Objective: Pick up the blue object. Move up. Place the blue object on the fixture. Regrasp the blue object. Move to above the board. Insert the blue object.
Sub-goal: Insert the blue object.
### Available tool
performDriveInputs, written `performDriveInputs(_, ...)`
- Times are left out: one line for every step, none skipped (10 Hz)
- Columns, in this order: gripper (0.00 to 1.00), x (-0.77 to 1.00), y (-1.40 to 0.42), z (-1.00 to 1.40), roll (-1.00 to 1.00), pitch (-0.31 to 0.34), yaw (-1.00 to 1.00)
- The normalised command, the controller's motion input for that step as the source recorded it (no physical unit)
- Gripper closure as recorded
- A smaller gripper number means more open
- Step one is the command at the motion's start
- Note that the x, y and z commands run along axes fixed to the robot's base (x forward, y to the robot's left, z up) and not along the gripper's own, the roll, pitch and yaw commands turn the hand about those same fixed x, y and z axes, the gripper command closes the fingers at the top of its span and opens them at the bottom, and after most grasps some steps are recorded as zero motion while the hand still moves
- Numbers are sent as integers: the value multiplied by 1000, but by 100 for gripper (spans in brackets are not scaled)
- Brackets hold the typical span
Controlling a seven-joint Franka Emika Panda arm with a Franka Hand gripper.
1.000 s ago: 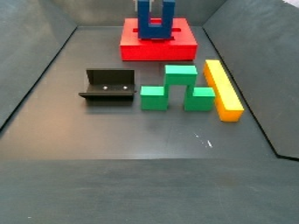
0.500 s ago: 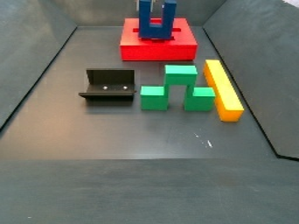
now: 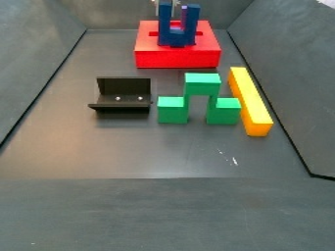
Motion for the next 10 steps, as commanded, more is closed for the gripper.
performDriveInputs(100, -229, 0, 0, 159, 0, -94)
performDriveInputs(100, -151, 0, 0, 176, 0, -49)
performDriveInputs(100, -11, -43, -71, 214, 0, 0)
performDriveInputs(100, 0, -126, -54, 163, -36, 0)
performDriveInputs(100, 37, -154, -51, 179, -11, 0)
performDriveInputs(100, 54, -143, -80, 216, 0, 0)
performDriveInputs(100, 6, -106, -129, 241, 0, 0)
performDriveInputs(100, 0, -46, -137, 257, 0, 0)
performDriveInputs(100, 0, 0, -117, 227, 0, 40)
performDriveInputs(100, 0, 0, -91, 181, 0, 83)
